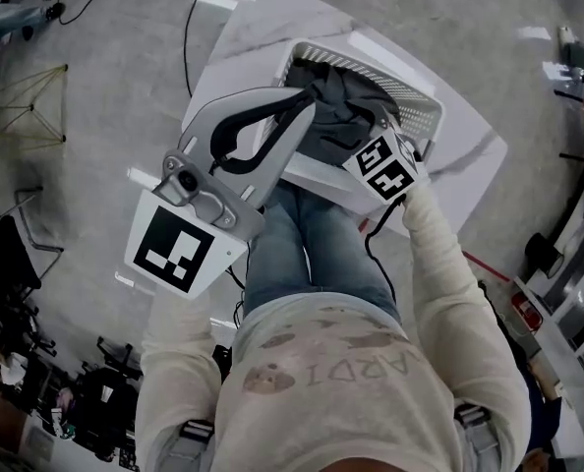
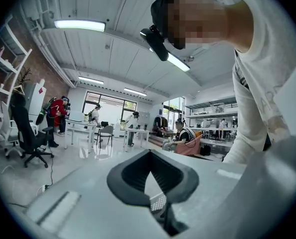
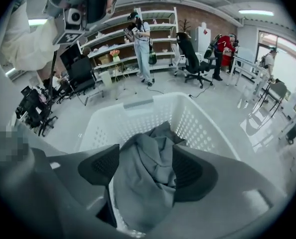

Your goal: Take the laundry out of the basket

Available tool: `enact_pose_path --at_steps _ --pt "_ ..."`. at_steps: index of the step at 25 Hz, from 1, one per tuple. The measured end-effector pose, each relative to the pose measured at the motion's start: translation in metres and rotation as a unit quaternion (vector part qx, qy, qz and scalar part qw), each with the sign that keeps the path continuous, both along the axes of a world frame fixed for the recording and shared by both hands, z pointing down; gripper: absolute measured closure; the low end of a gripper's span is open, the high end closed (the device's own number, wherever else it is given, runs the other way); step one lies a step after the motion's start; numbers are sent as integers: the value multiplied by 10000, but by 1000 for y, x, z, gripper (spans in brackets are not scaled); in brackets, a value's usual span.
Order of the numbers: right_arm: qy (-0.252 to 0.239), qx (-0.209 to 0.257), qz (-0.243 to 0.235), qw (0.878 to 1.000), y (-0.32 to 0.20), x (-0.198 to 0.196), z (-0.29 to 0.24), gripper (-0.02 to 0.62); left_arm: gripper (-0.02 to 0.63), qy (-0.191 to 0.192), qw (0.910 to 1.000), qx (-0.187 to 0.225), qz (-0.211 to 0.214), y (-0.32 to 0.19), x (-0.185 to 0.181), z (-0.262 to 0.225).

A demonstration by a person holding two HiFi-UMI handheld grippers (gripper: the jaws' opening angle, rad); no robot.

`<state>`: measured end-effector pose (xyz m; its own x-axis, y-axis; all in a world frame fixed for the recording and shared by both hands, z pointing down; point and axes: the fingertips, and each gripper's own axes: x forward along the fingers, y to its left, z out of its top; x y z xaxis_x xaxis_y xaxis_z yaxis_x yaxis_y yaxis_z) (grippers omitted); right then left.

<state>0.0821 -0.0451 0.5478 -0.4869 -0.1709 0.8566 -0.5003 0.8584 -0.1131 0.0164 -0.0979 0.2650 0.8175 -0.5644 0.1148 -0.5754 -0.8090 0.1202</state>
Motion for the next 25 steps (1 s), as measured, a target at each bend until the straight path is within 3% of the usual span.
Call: enact_pose_path --at_steps 6,13,19,22,24,25 --pt "656 -310 -388 9966 7 -2 67 168 606 -34 9995 -57 301 -22 -1 34" --pt "1271 -624 -1086 9840 23 -9 139 47 606 -65 9981 -219 567 -35 -8 76" --pt "1605 -618 -1236 9773 17 -12 182 11 606 -33 9974 -279 663 -42 -11 96" --pt "2087 -622 -1255 9679 12 -10 204 -12 606 -58 9969 -308 728 -41 -13 103" --pt "2436 -696 -1155 9604 6 -11 211 5 606 -68 9965 -337 759 -40 -17 108" --pt "2546 -729 -1092 9581 4 -11 212 44 606 -75 9964 -356 761 -39 -19 111"
